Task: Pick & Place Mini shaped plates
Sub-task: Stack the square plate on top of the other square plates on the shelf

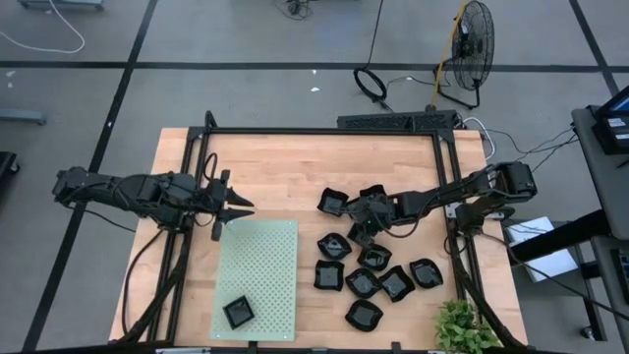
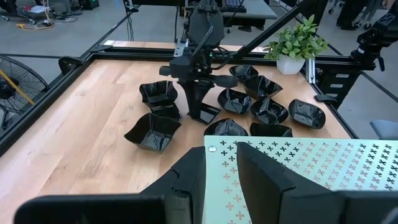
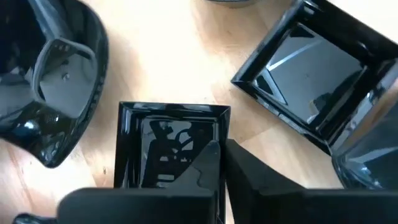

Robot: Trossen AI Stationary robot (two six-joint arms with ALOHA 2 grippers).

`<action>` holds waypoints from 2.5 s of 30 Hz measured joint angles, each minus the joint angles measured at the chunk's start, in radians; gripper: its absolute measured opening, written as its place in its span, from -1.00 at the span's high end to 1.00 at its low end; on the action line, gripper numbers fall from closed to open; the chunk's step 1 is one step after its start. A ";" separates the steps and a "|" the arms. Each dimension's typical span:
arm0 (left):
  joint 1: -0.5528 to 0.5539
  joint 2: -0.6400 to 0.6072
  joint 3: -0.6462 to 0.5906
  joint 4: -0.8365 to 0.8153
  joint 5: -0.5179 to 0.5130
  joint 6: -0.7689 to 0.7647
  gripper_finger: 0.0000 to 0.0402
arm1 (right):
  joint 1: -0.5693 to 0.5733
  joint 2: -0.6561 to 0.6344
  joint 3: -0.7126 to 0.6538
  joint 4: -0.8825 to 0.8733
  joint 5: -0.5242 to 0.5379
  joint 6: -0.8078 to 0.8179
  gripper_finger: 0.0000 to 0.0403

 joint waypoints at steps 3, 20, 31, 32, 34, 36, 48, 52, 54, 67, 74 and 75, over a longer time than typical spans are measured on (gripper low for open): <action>0.000 0.000 0.000 0.000 0.000 0.000 0.53 | 0.000 0.000 0.000 0.007 0.002 -0.045 0.97; -0.001 0.000 0.000 0.003 0.000 0.000 0.53 | 0.010 -0.113 -0.001 0.184 0.083 -0.264 1.00; 0.000 0.114 0.001 0.124 -0.001 0.020 0.53 | 0.010 -0.083 -0.001 0.632 0.117 -0.524 1.00; 0.000 0.133 0.001 0.144 -0.001 0.028 0.53 | 0.010 -0.073 0.000 0.688 0.120 -0.551 1.00; 0.000 0.177 0.001 0.188 -0.002 0.037 0.53 | 0.010 -0.057 0.000 0.777 0.149 -0.606 1.00; 0.000 0.218 0.001 0.213 -0.022 0.023 0.53 | 0.010 -0.035 0.000 0.868 0.165 -0.650 1.00; 0.001 0.456 0.001 0.467 -0.240 -0.032 -0.02 | 0.010 0.015 0.000 1.031 0.163 -0.714 1.00; 0.001 0.527 0.024 0.503 -0.245 0.007 -0.13 | 0.010 0.015 0.000 1.033 0.165 -0.729 1.00; 0.001 0.565 0.057 0.503 -0.245 0.008 -0.12 | 0.010 0.015 0.000 1.032 0.165 -0.734 1.00; -0.015 0.731 0.267 0.341 -0.295 0.065 0.03 | 0.010 0.015 0.000 1.025 0.165 -0.733 1.00; -0.013 0.745 0.269 0.328 -0.323 0.064 0.12 | 0.010 0.015 0.000 1.025 0.165 -0.733 1.00; -0.013 0.745 0.270 0.329 -0.323 0.062 0.14 | 0.010 0.015 0.000 1.025 0.165 -0.733 1.00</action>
